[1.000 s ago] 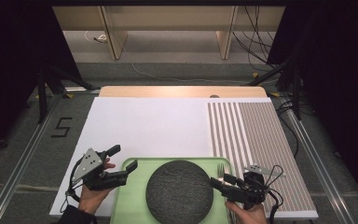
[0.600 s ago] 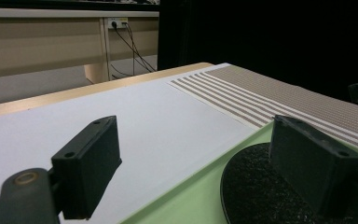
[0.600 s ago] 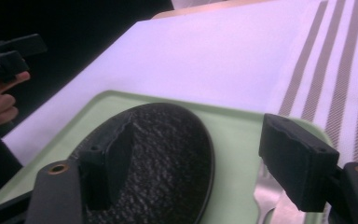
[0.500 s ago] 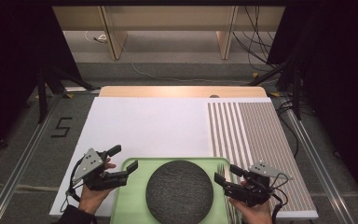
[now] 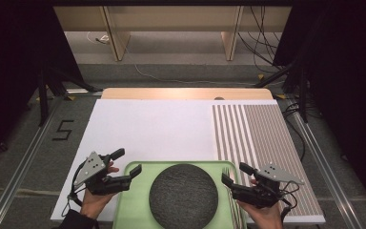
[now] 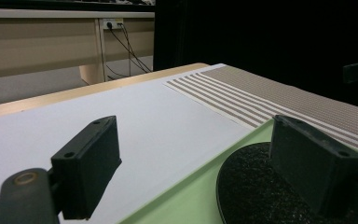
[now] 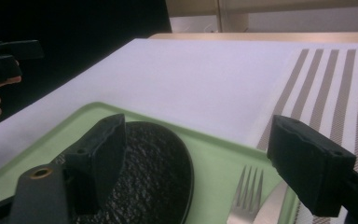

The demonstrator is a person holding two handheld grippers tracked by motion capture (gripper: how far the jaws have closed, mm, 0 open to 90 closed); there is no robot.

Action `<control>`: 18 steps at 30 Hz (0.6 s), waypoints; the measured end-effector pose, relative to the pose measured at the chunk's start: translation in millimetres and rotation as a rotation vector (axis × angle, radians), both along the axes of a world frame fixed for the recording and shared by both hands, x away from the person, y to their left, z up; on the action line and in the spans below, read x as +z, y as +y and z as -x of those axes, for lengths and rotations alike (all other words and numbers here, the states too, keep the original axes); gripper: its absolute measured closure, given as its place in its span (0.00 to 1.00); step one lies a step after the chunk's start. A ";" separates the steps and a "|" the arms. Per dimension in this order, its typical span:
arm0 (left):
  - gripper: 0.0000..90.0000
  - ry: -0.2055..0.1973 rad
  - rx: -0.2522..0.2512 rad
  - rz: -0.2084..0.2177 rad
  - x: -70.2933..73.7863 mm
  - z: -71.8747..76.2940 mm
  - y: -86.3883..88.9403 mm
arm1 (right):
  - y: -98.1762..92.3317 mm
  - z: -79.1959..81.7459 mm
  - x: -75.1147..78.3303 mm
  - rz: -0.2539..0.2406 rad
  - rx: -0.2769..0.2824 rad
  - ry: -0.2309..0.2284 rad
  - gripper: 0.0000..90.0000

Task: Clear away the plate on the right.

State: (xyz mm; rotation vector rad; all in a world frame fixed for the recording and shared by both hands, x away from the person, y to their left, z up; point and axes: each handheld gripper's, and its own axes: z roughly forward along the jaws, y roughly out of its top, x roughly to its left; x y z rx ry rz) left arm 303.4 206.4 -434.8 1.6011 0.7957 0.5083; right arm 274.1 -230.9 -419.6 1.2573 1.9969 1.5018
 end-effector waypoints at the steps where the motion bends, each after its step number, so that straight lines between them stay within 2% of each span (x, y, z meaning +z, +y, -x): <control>1: 0.17 0.000 -0.002 0.000 0.0 0.1 -0.2 | 0.0 0.0 0.3 0.006 0.000 -0.007 0.23; 10: 0.17 -0.001 -0.012 -0.002 0.0 0.2 -0.8 | -0.1 1.1 3.0 0.045 -0.002 -0.061 0.20; 18: 0.17 -0.003 -0.023 -0.003 0.2 1.1 -0.8 | -3.6 3.2 5.5 0.044 -0.017 -0.086 0.19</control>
